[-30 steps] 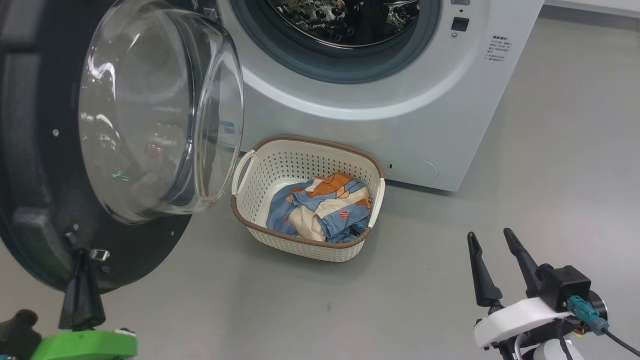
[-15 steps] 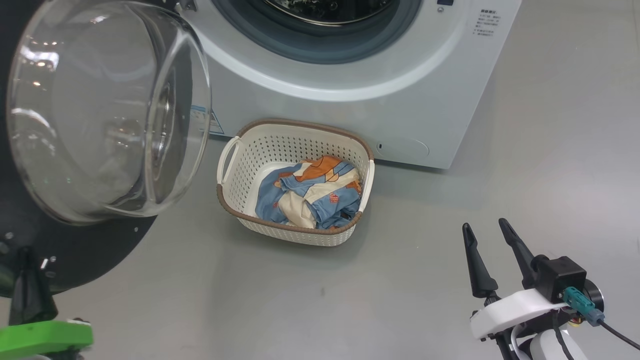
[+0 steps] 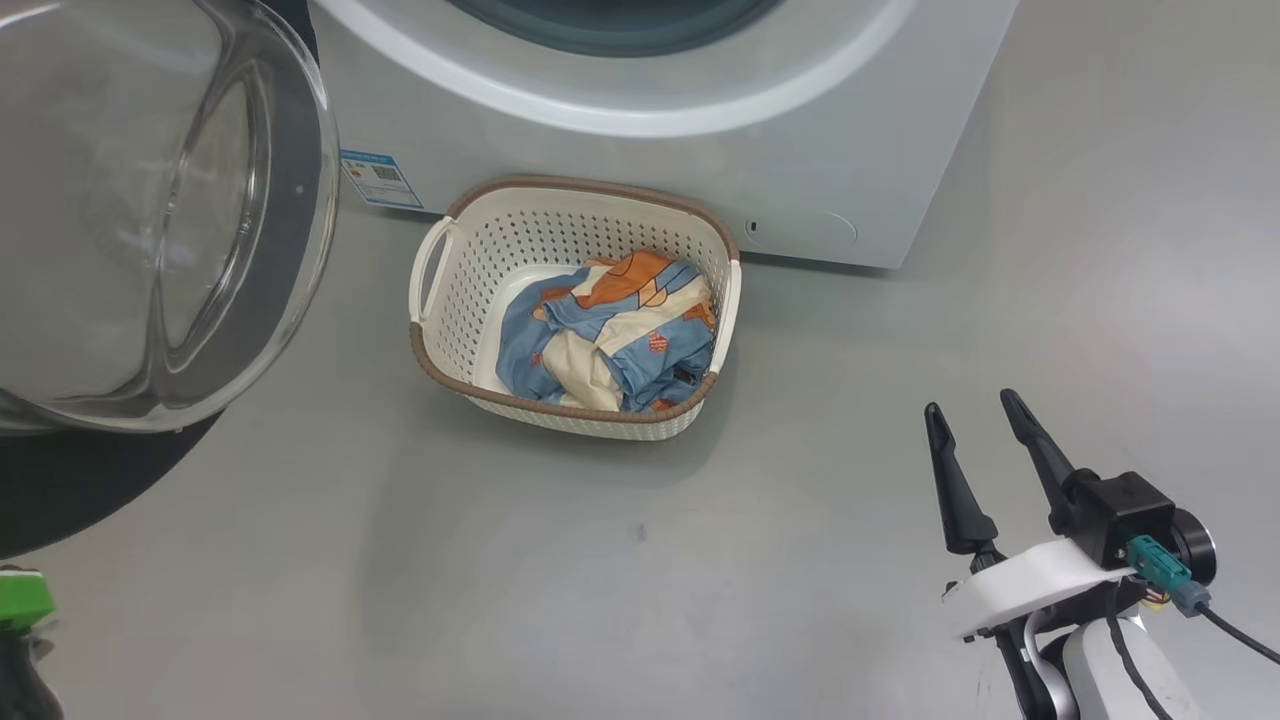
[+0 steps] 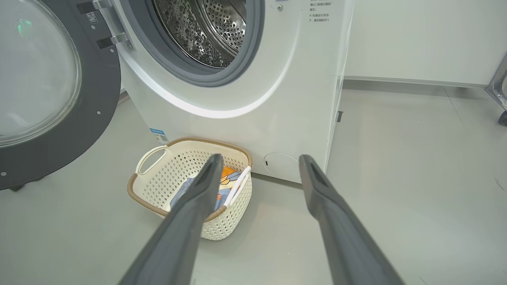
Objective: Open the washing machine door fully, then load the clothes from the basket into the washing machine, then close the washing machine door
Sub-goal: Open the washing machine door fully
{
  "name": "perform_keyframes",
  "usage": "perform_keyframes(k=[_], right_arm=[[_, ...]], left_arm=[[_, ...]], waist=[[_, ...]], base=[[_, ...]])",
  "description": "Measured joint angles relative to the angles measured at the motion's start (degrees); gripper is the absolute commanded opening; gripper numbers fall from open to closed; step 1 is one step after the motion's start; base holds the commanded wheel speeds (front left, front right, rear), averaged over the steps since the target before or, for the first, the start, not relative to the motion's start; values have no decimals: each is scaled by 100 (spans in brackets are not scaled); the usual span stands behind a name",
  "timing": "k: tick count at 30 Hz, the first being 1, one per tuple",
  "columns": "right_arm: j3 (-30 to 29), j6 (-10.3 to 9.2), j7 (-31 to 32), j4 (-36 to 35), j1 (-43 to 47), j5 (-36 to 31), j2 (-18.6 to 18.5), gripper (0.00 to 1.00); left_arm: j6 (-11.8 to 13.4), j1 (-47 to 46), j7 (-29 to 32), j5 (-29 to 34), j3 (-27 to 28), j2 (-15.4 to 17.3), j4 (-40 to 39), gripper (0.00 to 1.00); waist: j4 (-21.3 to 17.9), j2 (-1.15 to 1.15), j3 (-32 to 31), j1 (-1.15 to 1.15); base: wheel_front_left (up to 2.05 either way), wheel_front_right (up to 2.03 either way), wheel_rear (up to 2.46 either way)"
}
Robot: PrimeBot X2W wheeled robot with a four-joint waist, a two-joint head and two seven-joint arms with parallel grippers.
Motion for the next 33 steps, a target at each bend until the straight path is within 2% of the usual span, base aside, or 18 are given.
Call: perform_keyframes(k=[10, 17, 26, 33], right_arm=[[15, -1, -1, -3, -207, -40, -14, 100], [14, -1, -1, 34, -300, -60, -18, 100], [-56, -2, 0, 105, -324, -59, -12, 100], [-92, -3, -1, 160, -322, -8, 8, 100]], left_arm=[[-3, -500, -1, -38, 414, 261, 511, 0], [-53, -835, -4, -31, 690, 570, 933, 0], [-213, -911, -5, 187, 709, 481, 1100, 0], [-313, -904, -5, 381, 711, 244, 988, 0]], waist=[[-21, 0, 358, 0], [-56, 0, 520, 0], [-78, 0, 456, 0], [-66, 0, 260, 0]], base=[[0, 0, 0], [0, 0, 0], [0, 0, 0], [0, 0, 0]])
